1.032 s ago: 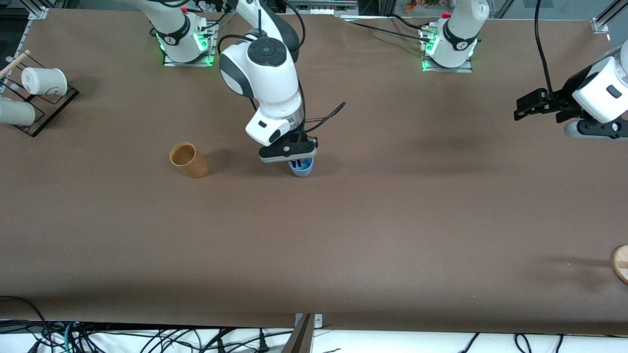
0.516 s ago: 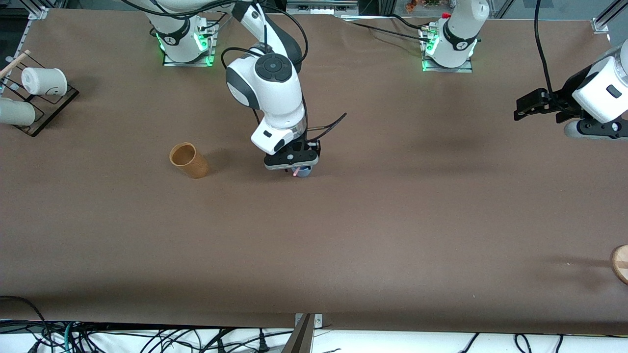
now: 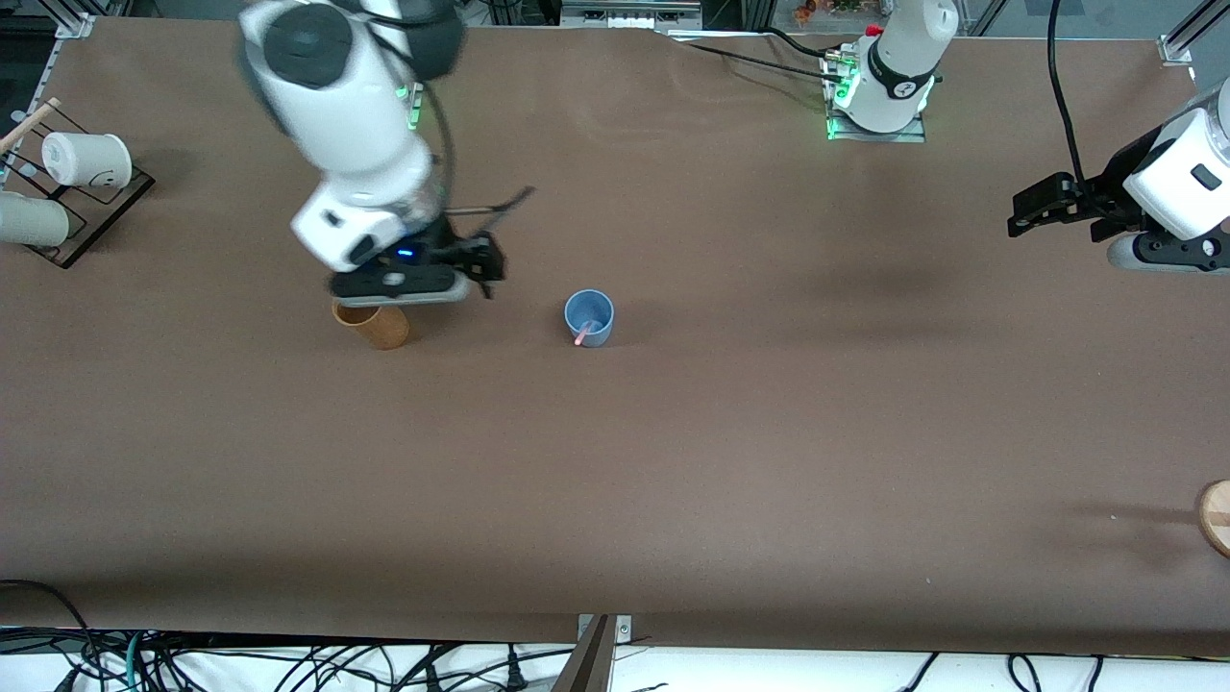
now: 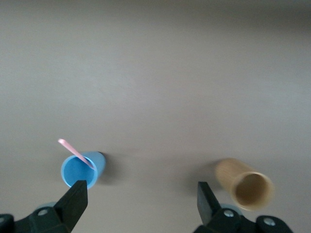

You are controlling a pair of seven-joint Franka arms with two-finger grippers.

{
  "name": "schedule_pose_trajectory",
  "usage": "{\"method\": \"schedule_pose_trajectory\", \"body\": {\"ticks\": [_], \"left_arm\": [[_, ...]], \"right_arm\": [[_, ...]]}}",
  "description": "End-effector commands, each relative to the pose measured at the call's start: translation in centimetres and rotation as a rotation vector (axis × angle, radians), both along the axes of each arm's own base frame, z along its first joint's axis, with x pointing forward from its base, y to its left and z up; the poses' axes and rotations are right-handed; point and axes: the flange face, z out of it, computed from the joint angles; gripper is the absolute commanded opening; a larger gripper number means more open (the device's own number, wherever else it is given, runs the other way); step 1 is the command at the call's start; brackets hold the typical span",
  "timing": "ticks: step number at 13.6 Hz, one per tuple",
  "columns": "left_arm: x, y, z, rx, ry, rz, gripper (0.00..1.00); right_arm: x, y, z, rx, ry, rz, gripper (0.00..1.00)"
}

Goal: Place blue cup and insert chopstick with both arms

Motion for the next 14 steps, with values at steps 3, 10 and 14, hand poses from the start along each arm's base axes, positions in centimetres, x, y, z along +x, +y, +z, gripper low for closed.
{"method": "schedule_pose_trajectory", "body": {"ticks": [3,10,14], "left_arm": [[0.4,0.2,0.4,0.017,-0.011,-0.003,1.00],[0.4,0.2,0.4,0.017,-0.011,-0.001,1.00],[0.5,0.3,0.3,0.015,-0.009,0.000,1.00]], "right_arm": [[-1.8,-9.7,4.3,-0.003,0.087,0.079,1.00],[-1.5,-20.2,6.1,-0.017,0.127,0.149,1.00],[-1.6,-20.2,6.0,-0.018,0.130,0.152,1.00]]}}
